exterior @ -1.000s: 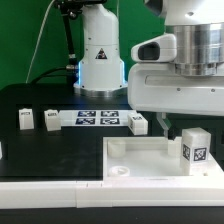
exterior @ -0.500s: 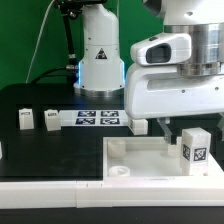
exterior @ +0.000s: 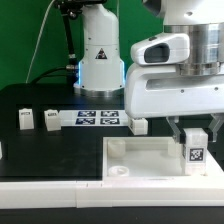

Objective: Assemble one leg

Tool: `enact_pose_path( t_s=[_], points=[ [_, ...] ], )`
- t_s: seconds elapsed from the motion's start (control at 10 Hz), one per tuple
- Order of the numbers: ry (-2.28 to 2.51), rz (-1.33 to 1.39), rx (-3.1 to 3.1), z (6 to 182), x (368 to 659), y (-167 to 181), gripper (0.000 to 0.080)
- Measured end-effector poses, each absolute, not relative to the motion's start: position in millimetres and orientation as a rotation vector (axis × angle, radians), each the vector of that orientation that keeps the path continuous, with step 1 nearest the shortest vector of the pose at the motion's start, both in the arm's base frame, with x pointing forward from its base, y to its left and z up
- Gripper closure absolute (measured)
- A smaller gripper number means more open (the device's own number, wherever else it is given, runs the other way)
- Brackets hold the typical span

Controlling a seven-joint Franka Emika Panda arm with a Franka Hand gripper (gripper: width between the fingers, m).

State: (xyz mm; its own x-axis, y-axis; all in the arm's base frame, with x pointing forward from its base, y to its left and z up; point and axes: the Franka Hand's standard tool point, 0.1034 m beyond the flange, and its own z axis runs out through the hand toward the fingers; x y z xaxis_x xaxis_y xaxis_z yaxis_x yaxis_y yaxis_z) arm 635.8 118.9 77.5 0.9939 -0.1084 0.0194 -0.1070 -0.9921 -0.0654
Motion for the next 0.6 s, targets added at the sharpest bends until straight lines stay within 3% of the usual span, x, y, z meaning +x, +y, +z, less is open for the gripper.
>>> enact_pose_path(
  t_s=[0.6],
  points=[
    [1.024,-0.018,-2.924,77.2,634.8,96.9,0.0501]
  ],
)
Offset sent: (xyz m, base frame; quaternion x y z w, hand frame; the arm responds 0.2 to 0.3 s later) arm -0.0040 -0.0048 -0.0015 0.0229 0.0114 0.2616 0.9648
